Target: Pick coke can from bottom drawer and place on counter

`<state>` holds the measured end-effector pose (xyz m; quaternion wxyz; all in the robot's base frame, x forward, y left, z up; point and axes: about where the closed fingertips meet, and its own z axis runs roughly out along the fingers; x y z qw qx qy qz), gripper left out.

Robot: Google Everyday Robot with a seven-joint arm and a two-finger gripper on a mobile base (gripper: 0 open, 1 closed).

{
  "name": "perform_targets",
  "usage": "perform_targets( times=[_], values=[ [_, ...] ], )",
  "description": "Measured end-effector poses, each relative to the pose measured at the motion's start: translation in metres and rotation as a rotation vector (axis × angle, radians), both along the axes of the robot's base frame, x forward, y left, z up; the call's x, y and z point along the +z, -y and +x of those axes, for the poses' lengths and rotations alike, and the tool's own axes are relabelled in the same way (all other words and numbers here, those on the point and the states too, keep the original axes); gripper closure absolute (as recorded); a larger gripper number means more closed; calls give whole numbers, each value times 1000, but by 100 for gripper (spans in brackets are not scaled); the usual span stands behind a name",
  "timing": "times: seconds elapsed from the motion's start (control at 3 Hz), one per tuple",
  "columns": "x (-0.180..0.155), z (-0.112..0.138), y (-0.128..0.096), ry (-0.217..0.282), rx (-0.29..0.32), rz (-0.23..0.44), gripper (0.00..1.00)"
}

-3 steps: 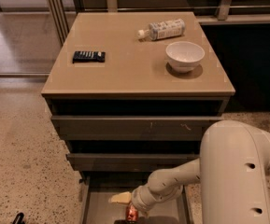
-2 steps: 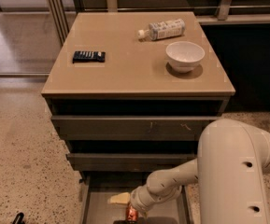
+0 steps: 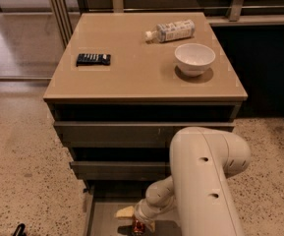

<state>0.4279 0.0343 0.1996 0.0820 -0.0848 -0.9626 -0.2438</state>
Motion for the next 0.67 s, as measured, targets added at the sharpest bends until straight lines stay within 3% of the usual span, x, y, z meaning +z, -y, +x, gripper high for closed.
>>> perform_targets(
  times=[0.67],
  values=[
    [-10, 13, 10, 10, -17, -19, 0]
  ],
)
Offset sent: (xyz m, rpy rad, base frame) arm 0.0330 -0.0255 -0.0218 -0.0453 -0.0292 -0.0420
